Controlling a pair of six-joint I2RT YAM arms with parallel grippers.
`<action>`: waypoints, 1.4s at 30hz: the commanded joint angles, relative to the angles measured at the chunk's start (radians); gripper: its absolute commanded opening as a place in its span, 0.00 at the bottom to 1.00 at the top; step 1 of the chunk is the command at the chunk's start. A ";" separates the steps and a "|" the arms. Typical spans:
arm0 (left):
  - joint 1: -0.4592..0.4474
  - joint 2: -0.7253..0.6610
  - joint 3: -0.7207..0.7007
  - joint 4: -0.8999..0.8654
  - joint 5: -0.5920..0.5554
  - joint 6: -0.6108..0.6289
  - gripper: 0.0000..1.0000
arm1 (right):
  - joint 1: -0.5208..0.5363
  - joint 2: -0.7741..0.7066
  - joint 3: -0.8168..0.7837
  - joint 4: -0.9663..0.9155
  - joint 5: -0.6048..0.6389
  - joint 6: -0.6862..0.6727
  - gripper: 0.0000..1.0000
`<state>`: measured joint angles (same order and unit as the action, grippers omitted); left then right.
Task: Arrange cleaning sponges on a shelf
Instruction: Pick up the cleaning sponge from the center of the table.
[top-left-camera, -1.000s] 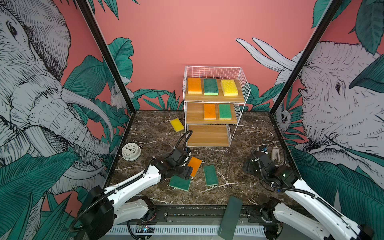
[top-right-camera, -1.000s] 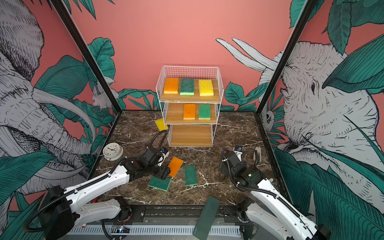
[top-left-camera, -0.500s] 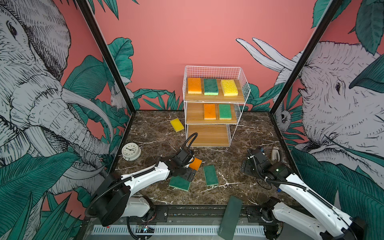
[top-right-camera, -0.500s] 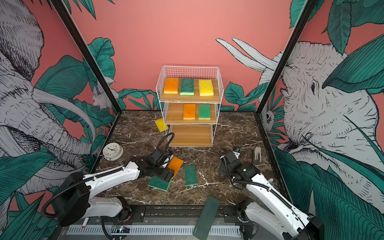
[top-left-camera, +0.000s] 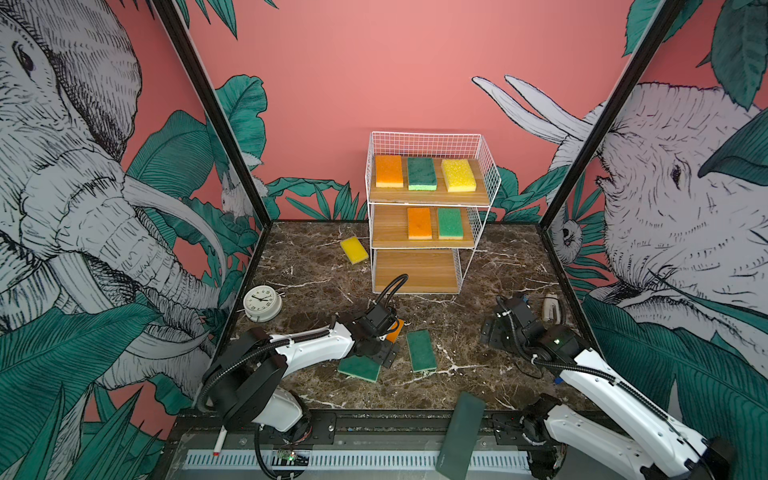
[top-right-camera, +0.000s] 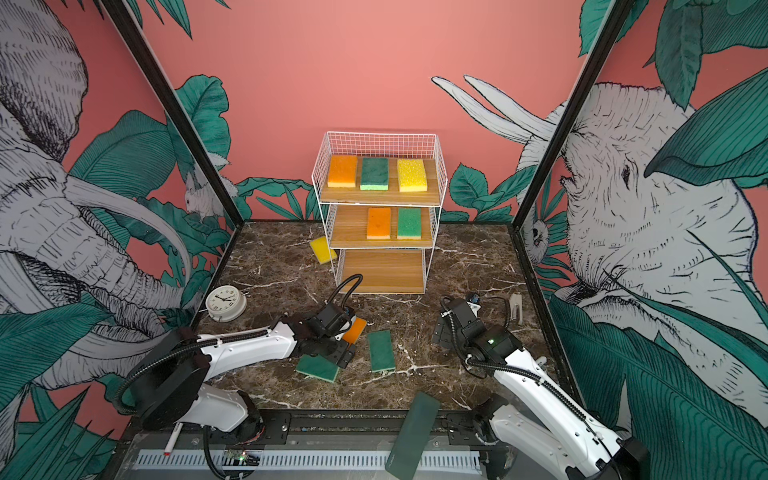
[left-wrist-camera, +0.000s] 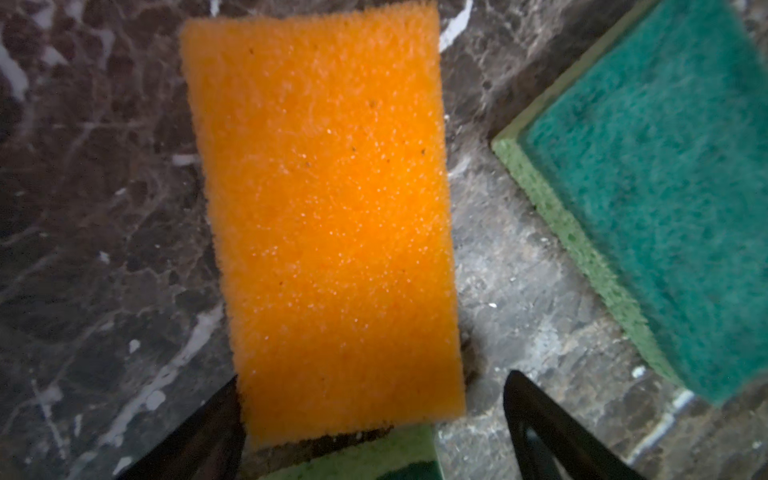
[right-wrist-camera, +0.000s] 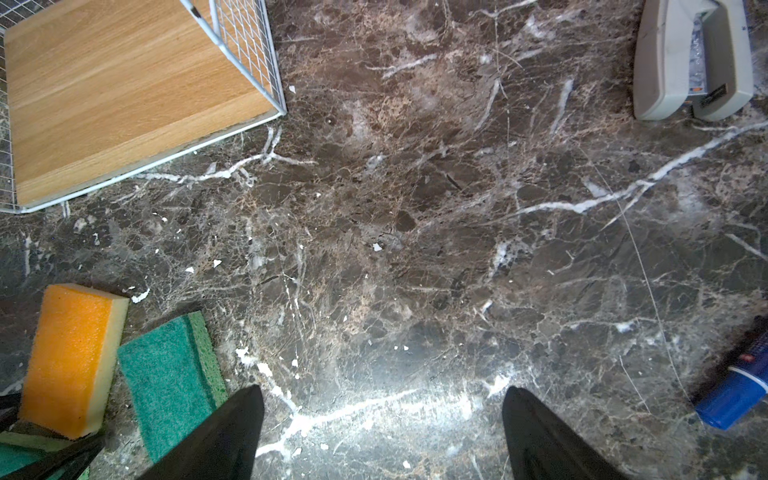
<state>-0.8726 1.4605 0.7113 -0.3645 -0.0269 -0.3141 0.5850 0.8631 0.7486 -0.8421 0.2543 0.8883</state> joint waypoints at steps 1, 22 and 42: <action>-0.011 -0.005 -0.009 0.028 -0.040 -0.046 0.93 | -0.005 -0.020 -0.012 -0.005 0.025 0.018 0.93; -0.057 0.101 0.051 -0.029 -0.131 -0.127 0.72 | -0.009 -0.097 -0.057 -0.022 0.034 0.026 0.93; -0.062 -0.265 0.338 -0.391 -0.290 -0.203 0.49 | -0.011 -0.193 -0.054 0.012 0.076 -0.042 0.92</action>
<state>-0.9298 1.2121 0.9783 -0.6277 -0.2565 -0.4767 0.5781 0.6888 0.6785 -0.8532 0.2855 0.8730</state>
